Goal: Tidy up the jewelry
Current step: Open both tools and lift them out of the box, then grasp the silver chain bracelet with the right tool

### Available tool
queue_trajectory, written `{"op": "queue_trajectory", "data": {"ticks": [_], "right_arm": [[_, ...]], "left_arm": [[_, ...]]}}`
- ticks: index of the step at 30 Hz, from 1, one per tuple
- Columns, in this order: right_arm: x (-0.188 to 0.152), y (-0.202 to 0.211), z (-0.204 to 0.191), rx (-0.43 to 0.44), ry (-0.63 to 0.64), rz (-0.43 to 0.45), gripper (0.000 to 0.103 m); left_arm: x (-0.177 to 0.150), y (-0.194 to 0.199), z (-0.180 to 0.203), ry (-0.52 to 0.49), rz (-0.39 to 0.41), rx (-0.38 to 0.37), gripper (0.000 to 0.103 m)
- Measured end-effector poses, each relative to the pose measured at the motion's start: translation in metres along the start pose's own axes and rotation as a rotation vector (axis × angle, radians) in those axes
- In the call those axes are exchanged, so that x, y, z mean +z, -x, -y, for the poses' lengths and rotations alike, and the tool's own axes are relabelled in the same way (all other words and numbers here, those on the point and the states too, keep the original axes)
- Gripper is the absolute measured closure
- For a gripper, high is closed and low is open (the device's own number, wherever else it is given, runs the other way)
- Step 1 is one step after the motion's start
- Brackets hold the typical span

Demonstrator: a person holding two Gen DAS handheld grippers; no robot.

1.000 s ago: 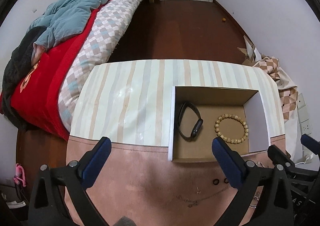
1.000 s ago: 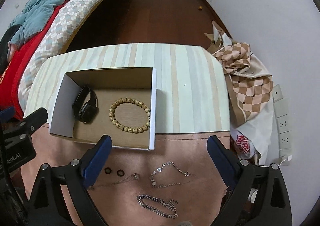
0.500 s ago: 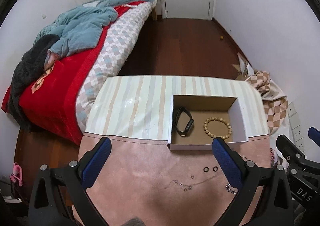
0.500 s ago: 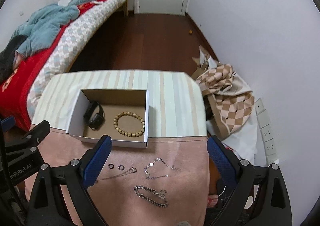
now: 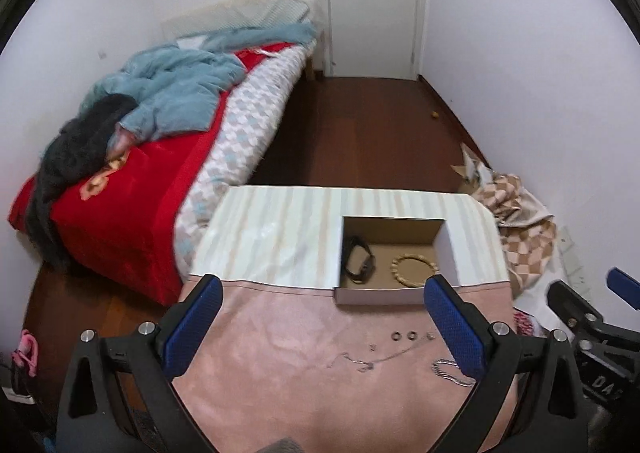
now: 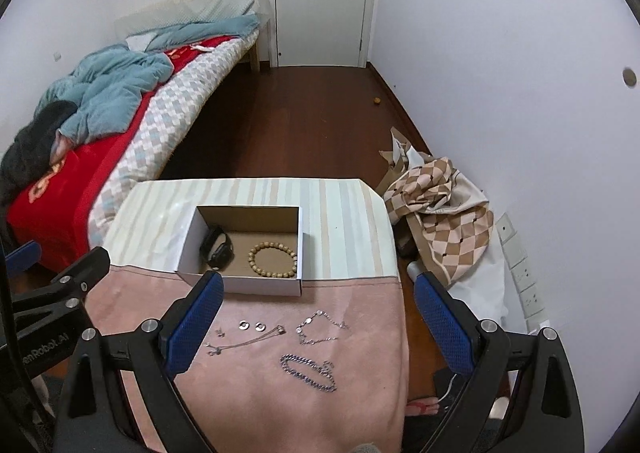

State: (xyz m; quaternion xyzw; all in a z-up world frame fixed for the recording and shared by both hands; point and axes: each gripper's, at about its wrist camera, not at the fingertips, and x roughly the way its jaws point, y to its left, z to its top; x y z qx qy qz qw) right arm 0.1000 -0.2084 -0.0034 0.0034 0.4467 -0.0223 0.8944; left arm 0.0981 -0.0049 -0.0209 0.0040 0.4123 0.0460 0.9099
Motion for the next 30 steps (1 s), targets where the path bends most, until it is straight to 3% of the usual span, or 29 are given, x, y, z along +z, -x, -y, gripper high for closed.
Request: {"op": "queue_trajectory", "data": {"ticks": [3, 9, 13, 19, 26, 27, 30], "right_arm": [[-0.016, -0.012, 0.011, 0.016, -0.035, -0.044, 0.006], [-0.074, -0.08, 0.035, 0.04, -0.103, -0.236, 0.007], [-0.113, -0.127, 0.049, 0.044, -0.153, -0.326, 0.026], [-0.146, -0.169, 0.058, 0.057, -0.179, -0.373, 0.033], [-0.155, -0.186, 0.039, 0.011, -0.083, -0.357, 0.044], [-0.155, -0.186, 0.036, 0.004, -0.068, -0.343, 0.047], [-0.153, -0.185, 0.025, 0.003, -0.011, -0.297, 0.085]], "left_arm": [[-0.017, -0.011, -0.005, 0.019, -0.024, 0.019, 0.0], [-0.065, -0.063, -0.014, 0.052, -0.183, 0.05, 0.0], [-0.096, -0.095, -0.013, 0.048, -0.264, 0.085, 0.0], [-0.119, -0.116, -0.01, 0.033, -0.304, 0.104, 0.0], [-0.127, -0.132, -0.005, 0.006, -0.323, 0.093, 0.0], [-0.128, -0.134, -0.005, 0.004, -0.328, 0.09, 0.0], [-0.129, -0.14, -0.004, -0.003, -0.337, 0.082, 0.0]]}}
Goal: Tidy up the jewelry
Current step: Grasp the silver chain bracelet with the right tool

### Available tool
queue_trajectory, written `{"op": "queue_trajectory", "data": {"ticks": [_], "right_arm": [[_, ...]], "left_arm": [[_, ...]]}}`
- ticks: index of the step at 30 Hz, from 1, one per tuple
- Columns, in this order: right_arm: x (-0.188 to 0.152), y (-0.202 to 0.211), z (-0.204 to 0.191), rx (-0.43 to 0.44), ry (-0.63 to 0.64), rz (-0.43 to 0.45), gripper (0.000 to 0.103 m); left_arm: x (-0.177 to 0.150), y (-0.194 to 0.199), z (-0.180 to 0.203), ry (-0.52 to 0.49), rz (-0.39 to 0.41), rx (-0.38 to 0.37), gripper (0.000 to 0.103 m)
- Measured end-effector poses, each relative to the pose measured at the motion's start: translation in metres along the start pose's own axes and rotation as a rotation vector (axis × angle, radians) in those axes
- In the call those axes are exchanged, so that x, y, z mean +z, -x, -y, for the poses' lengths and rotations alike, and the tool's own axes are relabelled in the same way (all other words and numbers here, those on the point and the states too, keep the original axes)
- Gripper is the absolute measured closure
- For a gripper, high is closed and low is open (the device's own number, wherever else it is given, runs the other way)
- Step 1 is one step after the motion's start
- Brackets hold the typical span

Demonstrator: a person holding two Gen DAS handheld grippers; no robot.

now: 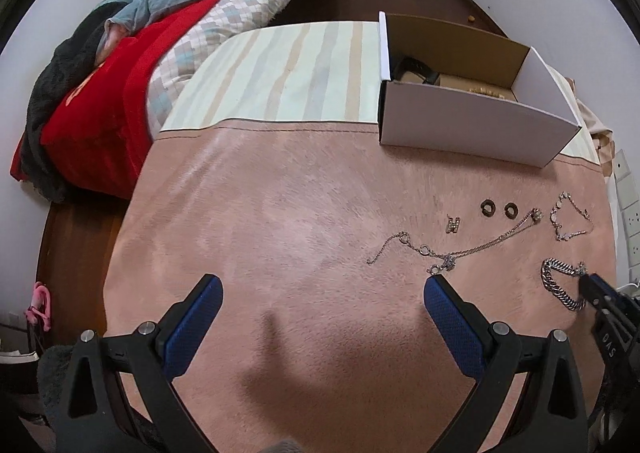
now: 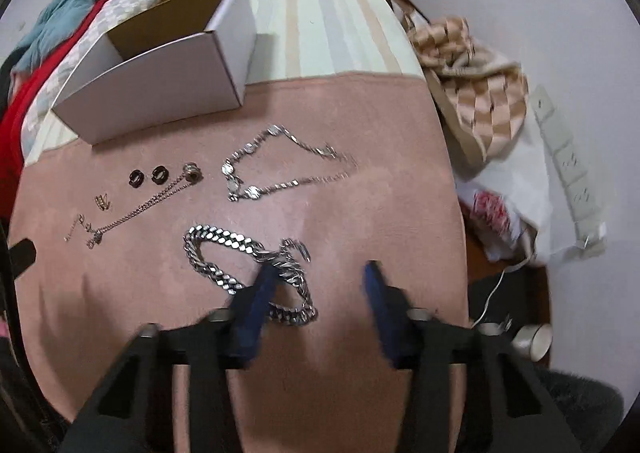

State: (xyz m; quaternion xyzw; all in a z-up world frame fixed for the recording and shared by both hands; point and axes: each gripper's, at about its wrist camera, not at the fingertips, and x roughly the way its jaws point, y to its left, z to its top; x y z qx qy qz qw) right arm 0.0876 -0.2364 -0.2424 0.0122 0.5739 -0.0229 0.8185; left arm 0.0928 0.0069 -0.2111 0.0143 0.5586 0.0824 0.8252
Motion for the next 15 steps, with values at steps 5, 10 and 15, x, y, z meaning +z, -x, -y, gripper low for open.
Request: {"op": "queue_trajectory", "data": {"ticks": [5, 10, 15], "right_arm": [[-0.003, 0.007, 0.003, 0.047, -0.029, 0.017, 0.1], [-0.002, 0.027, 0.022, 0.091, -0.123, 0.071, 0.1], [0.001, 0.031, 0.027, 0.102, -0.142, 0.082, 0.1]], "left_arm": [[0.003, -0.003, 0.001, -0.019, -0.001, -0.009, 0.0], [0.013, -0.01, 0.01, -0.027, -0.013, -0.052, 0.0], [0.024, -0.024, 0.028, -0.028, -0.048, -0.11, 0.001]]}}
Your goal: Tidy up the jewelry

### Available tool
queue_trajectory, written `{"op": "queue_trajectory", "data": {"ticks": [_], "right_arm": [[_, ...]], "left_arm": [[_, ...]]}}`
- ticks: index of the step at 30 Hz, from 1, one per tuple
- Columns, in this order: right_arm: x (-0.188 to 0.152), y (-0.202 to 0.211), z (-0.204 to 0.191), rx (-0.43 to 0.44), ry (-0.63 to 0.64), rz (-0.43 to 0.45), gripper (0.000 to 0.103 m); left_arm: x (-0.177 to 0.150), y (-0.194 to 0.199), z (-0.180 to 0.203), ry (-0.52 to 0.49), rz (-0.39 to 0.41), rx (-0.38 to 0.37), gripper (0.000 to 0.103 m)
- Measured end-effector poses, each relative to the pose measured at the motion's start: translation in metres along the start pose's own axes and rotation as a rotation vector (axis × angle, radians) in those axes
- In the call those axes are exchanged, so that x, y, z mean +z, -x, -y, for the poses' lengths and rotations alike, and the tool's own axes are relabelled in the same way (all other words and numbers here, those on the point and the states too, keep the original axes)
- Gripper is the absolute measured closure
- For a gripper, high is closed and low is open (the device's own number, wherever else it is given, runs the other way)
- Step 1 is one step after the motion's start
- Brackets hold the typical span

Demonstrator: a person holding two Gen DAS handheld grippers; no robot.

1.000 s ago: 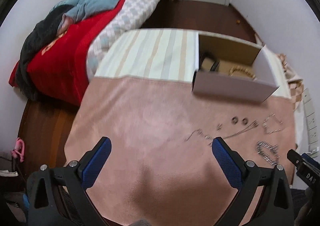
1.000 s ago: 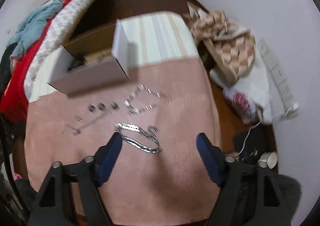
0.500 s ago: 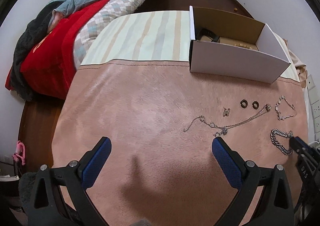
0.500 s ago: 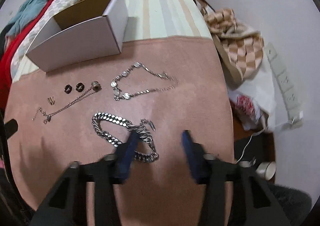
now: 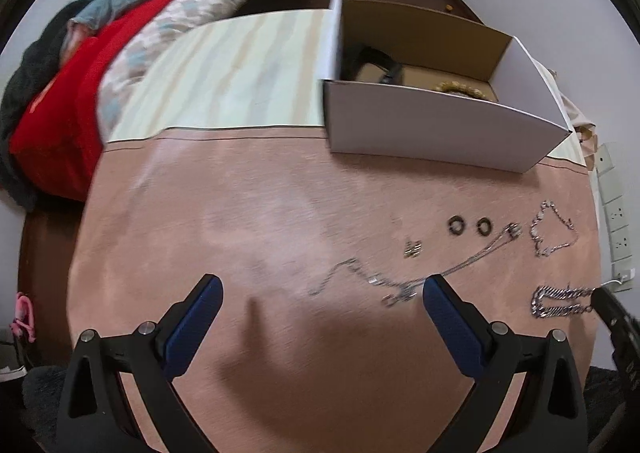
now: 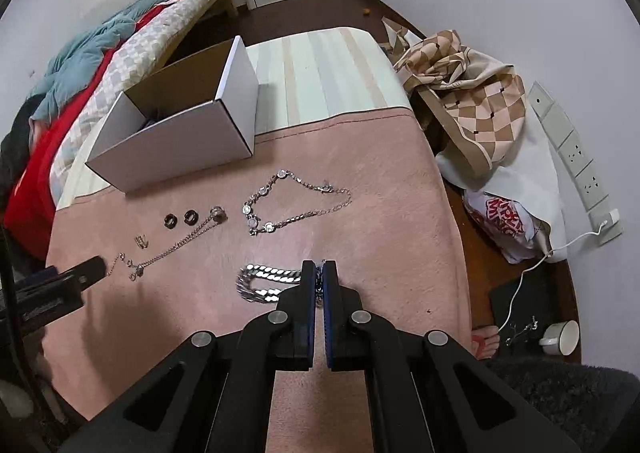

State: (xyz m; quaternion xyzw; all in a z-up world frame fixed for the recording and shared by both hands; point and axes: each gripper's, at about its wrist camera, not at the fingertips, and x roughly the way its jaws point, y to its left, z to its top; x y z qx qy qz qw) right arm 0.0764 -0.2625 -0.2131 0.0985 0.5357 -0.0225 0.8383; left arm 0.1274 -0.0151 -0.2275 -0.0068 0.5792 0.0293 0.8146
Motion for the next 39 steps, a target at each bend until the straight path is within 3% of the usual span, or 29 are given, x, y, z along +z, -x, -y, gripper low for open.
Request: {"op": "queue_trajectory", "data": {"ticks": [2, 11, 13, 15, 18, 30, 39], "right_arm": [[0.0, -0.001, 0.001, 0.001, -0.005, -0.003, 0.1], [-0.001, -0.007, 0.01, -0.009, -0.025, -0.016, 0.1], [-0.001, -0.008, 0.011, -0.011, -0.025, -0.018, 0.1], [-0.001, -0.009, 0.011, -0.013, -0.026, -0.02, 0.1], [-0.001, -0.009, 0.011, -0.013, -0.025, -0.02, 0.1], [0.014, 0.021, -0.007, 0.055, -0.002, 0.028, 0.1], [0.069, 0.063, -0.037, 0.189, 0.05, 0.078, 0.1]], "left_arm": [[0.002, -0.005, 0.006, -0.007, -0.008, -0.015, 0.003], [0.007, -0.023, 0.031, -0.062, -0.018, -0.043, 0.047], [0.008, -0.022, 0.033, -0.069, 0.0, -0.047, 0.058], [0.01, -0.02, 0.036, -0.081, 0.014, -0.056, 0.082], [0.01, -0.02, 0.04, -0.09, 0.015, -0.063, 0.097], [0.011, 0.016, 0.03, -0.086, 0.075, -0.12, 0.097], [0.053, 0.078, 0.015, -0.066, 0.161, -0.194, 0.097]]}}
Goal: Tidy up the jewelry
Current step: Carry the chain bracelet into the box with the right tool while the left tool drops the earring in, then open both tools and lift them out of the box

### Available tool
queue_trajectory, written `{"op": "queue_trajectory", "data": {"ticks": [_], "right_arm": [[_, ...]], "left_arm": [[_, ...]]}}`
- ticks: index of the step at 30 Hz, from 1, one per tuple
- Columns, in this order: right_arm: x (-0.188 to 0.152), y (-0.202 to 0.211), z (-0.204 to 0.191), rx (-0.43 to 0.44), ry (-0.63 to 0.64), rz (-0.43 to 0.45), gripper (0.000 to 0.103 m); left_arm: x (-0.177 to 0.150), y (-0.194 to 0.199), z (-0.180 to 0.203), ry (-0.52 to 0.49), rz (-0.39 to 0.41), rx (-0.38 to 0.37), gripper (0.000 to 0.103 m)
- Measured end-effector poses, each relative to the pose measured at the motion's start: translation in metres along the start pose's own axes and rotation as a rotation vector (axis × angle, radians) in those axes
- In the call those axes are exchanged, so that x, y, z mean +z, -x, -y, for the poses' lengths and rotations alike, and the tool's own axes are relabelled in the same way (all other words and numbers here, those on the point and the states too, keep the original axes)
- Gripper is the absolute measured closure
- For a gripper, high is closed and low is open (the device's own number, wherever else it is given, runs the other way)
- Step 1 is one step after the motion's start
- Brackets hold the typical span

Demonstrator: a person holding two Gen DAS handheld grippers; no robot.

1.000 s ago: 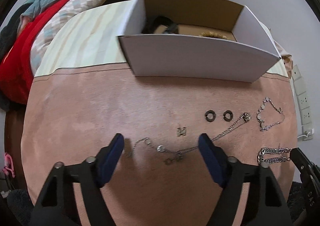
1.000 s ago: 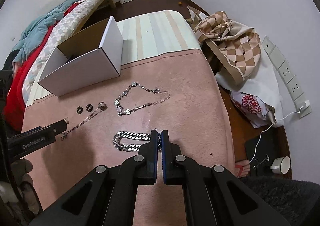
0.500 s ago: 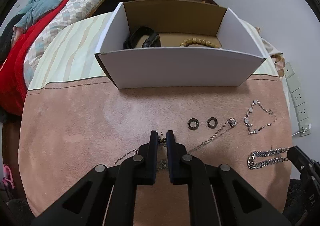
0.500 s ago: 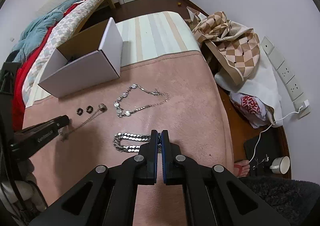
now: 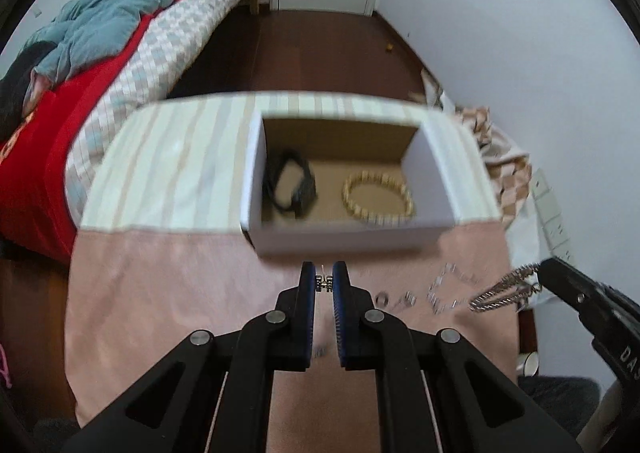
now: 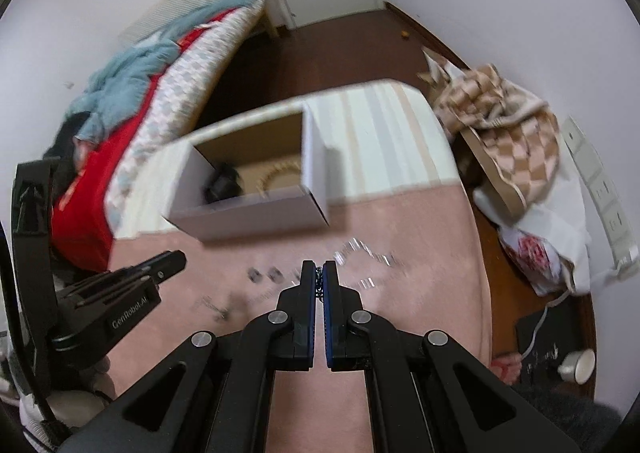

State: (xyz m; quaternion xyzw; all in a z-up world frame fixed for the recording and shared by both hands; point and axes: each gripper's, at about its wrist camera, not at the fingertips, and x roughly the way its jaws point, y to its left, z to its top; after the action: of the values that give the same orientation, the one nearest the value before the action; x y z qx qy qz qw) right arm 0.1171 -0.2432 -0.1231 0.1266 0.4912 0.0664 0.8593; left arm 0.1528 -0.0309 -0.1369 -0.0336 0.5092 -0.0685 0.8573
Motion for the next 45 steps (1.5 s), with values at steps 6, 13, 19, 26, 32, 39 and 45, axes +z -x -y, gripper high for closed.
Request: {"op": "queue_trajectory", "data": {"ticks": [6, 13, 19, 26, 32, 39, 45], "right_arm": [[0.069, 0.0, -0.03, 0.034, 0.085, 0.053, 0.1], [0.136, -0.065, -0.051, 0.031, 0.128, -0.03, 0.1], [0.15, -0.127, -0.055, -0.004, 0.157, -0.125, 0.1], [0.147, -0.163, -0.049, 0.01, 0.145, -0.236, 0.099], [0.138, -0.151, -0.041, 0.0, 0.126, -0.255, 0.079], [0.122, -0.119, -0.031, -0.087, 0.143, -0.209, 0.036], [0.098, -0.107, -0.031, -0.202, 0.172, -0.175, 0.005]], "left_arm": [[0.054, 0.0, -0.013, 0.011, 0.027, -0.003, 0.097], [0.104, -0.047, -0.024, 0.02, -0.053, 0.004, 0.097], [0.115, -0.085, -0.033, 0.031, -0.138, 0.0, 0.096], [0.117, -0.091, -0.037, 0.068, -0.174, 0.03, 0.083], [0.117, -0.074, -0.036, 0.069, -0.136, 0.045, 0.033], [0.105, -0.046, -0.037, 0.053, -0.06, 0.136, 0.002], [0.08, -0.037, -0.039, 0.041, -0.029, 0.201, 0.0]]}}
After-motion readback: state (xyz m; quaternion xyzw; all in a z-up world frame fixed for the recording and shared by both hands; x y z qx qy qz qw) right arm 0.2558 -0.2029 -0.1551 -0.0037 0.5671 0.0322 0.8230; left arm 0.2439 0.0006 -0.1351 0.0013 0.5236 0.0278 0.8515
